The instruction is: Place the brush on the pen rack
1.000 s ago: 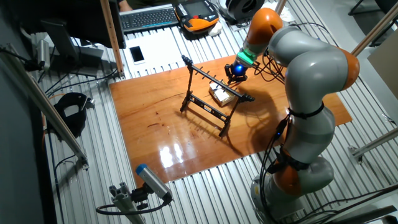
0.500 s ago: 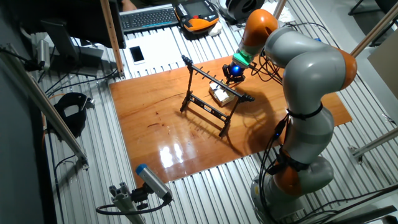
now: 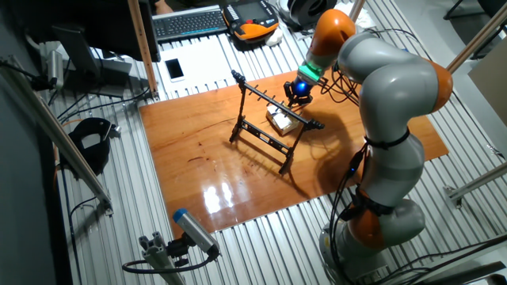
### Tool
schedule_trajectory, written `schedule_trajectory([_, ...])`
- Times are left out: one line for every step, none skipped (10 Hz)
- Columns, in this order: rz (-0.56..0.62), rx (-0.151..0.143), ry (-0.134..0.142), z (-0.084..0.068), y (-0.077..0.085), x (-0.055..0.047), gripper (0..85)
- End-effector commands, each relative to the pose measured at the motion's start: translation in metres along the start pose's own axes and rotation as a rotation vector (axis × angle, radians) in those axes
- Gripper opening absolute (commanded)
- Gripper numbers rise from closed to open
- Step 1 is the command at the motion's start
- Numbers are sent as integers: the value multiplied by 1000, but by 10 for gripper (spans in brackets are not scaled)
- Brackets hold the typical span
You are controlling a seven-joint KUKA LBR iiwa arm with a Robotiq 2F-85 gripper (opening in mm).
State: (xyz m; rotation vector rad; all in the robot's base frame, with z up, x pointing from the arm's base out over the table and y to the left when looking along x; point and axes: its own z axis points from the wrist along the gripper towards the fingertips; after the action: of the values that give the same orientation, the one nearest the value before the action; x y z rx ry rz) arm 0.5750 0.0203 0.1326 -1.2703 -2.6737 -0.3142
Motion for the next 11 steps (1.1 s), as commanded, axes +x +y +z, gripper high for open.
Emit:
schedule_trajectory([5,-2,16,0,0,0,0])
schedule_trajectory([7,0,18,0,0,0,0])
schedule_trajectory([8,12,4,0,0,0,0])
schedule_trajectory([13,16,-7,0,0,0,0])
schedule_trajectory([24,16,-7,0,0,0,0])
schedule_trajectory([33,16,-5,0,0,0,0])
schedule_trajectory([35,15,-3,0,0,0,0])
schedule_trajectory([35,13,-5,0,0,0,0])
schedule_trajectory([38,15,-9,0,0,0,0])
schedule_trajectory([47,5,-13,0,0,0,0])
schedule_trajectory([53,-3,-10,0,0,0,0])
